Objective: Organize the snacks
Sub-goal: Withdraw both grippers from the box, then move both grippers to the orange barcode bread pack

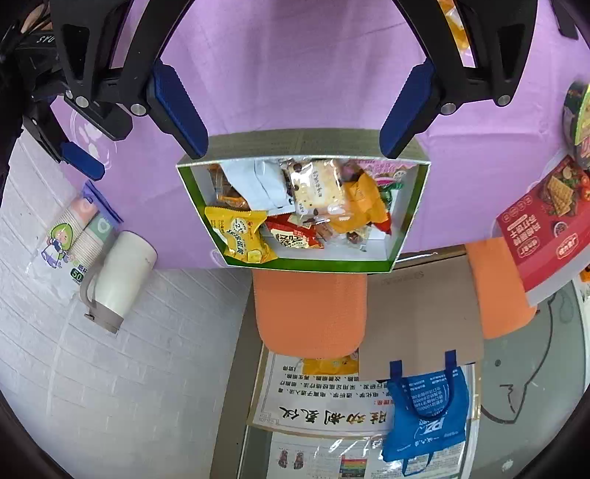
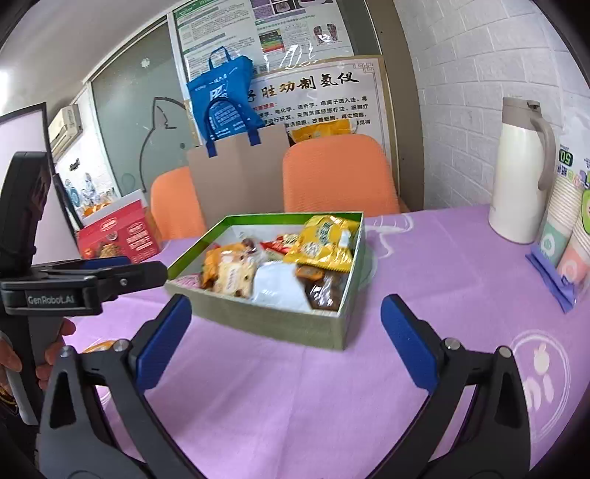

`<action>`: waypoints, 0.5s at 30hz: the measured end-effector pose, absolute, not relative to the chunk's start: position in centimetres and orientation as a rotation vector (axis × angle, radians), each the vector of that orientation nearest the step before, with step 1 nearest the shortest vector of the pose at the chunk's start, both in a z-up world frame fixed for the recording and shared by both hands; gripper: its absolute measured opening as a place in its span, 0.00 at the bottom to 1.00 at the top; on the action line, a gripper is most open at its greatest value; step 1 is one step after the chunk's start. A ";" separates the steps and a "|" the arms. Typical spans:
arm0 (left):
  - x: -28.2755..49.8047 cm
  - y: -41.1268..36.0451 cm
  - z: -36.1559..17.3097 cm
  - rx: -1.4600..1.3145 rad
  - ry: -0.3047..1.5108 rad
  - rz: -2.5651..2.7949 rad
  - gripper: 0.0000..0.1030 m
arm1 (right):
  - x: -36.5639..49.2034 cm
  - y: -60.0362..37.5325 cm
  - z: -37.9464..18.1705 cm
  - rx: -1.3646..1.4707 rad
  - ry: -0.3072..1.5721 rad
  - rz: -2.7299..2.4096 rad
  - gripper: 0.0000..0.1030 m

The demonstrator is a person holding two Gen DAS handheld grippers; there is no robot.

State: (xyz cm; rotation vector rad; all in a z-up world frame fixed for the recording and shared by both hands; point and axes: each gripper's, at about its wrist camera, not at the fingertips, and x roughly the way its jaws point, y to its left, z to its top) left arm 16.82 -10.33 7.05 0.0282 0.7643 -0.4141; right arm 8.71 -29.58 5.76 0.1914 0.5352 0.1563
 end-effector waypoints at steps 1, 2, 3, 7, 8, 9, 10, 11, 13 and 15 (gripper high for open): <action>15.9 -9.9 7.0 0.035 0.754 -0.406 0.96 | 8.1 -29.4 5.6 0.194 0.537 0.159 0.99; 14.9 -9.6 7.0 0.040 0.745 -0.397 0.96 | 7.5 -29.1 5.5 0.196 0.538 0.159 0.99; 14.1 -9.3 6.9 0.043 0.740 -0.393 0.96 | 7.1 -28.8 5.3 0.196 0.540 0.157 0.99; 11.5 -8.2 6.4 0.058 0.725 -0.387 0.96 | 5.3 -27.4 4.2 0.215 0.558 0.171 0.99; 11.0 -8.1 6.3 0.070 0.723 -0.376 0.96 | 4.9 -27.2 3.9 0.222 0.565 0.178 0.99; 10.6 -7.9 6.2 0.081 0.719 -0.362 0.96 | 4.7 -26.8 3.6 0.226 0.574 0.186 0.99; 10.2 -7.7 6.2 0.089 0.715 -0.351 0.96 | 4.6 -26.5 3.3 0.229 0.585 0.194 0.99; 10.0 -7.3 6.1 0.093 0.713 -0.341 0.96 | 4.4 -26.2 2.9 0.230 0.595 0.198 0.99; 9.3 -6.5 5.8 0.085 0.715 -0.329 0.96 | 4.2 -25.5 2.3 0.241 0.604 0.202 0.99; 8.6 -5.2 5.4 0.062 0.713 -0.328 0.96 | 3.9 -24.7 1.8 0.281 0.600 0.250 0.99</action>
